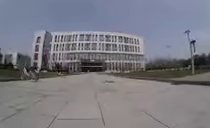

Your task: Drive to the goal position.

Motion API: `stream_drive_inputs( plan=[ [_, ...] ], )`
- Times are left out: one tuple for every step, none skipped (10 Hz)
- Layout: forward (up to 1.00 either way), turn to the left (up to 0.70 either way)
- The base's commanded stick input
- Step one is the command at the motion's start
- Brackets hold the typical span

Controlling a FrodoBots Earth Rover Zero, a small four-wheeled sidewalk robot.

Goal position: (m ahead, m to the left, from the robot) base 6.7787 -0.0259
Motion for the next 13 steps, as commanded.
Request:
stream_drive_inputs(
  plan=[
    [0.85, 0.08],
    [0.85, 0.04],
    [0.85, 0.0],
    [0.85, 0.0],
    [0.85, 0.0],
    [0.85, 0.0],
    [0.85, 0.0],
    [0.85, 0.0],
    [0.85, 0.0],
    [0.85, 0.0],
    [0.85, 0.0],
    [0.85, 0.0],
    [0.85, 0.0]
  ],
)
